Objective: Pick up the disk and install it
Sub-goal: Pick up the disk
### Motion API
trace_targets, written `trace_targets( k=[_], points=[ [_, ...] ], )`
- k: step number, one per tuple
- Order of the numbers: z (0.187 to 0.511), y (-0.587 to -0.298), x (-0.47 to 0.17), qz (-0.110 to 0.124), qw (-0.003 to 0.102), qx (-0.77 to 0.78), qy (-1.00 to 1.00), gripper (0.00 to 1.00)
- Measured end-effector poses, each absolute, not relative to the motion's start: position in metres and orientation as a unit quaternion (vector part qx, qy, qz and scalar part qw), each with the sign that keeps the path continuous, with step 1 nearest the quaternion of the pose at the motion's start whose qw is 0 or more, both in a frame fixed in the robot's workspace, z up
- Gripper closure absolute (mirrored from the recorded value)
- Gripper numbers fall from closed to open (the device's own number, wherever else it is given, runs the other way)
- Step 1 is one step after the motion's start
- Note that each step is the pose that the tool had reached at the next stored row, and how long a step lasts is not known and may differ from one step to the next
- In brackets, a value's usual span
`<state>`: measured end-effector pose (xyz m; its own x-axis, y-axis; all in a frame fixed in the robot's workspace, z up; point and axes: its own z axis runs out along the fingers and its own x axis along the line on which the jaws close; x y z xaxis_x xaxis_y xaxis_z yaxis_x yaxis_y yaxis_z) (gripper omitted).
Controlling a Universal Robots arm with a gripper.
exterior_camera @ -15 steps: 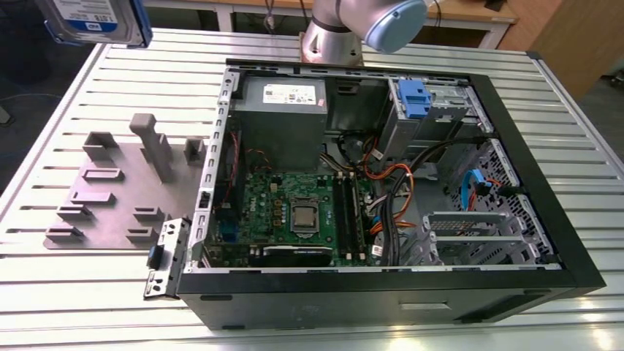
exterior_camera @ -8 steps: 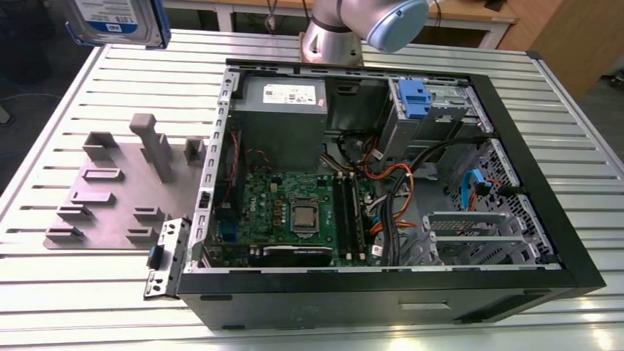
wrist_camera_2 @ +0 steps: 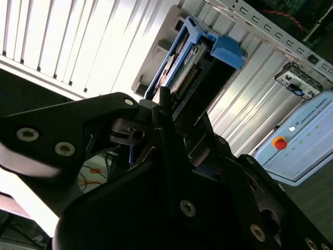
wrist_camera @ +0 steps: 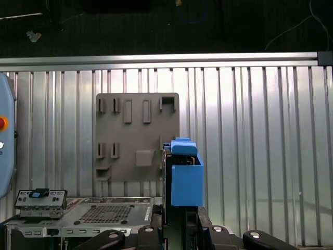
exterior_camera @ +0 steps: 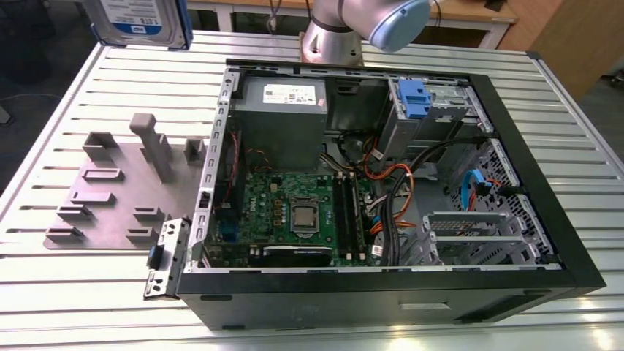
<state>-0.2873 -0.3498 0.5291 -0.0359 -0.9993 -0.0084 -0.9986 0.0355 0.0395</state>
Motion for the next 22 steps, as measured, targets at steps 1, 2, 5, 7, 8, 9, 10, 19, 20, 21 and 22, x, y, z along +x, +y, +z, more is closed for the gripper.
trace_targets(
  k=[1, 2, 5, 7, 8, 9, 10, 19, 20, 21, 22],
  points=[
    [0.529, -0.35, -0.284, -0.017, 0.011, 0.694, -0.72, 0.65],
    [0.529, -0.35, -0.281, -0.017, 0.011, 0.694, -0.72, 0.65],
    [0.529, -0.35, -0.271, -0.017, 0.011, 0.694, -0.719, 0.65],
    [0.529, -0.35, -0.264, -0.017, 0.011, 0.694, -0.719, 0.65],
    [0.528, -0.35, -0.261, -0.017, 0.011, 0.694, -0.72, 0.65],
    [0.528, -0.35, -0.258, -0.017, 0.011, 0.694, -0.72, 0.65],
    [0.528, -0.35, -0.255, -0.017, 0.011, 0.694, -0.719, 0.65],
    [0.527, -0.35, -0.226, -0.018, 0.01, 0.694, -0.719, 0.65],
    [0.527, -0.35, -0.223, -0.018, 0.01, 0.694, -0.719, 0.65],
    [0.527, -0.35, -0.219, -0.018, 0.01, 0.694, -0.719, 0.65],
    [0.527, -0.35, -0.216, -0.018, 0.01, 0.694, -0.719, 0.65]
  ],
)
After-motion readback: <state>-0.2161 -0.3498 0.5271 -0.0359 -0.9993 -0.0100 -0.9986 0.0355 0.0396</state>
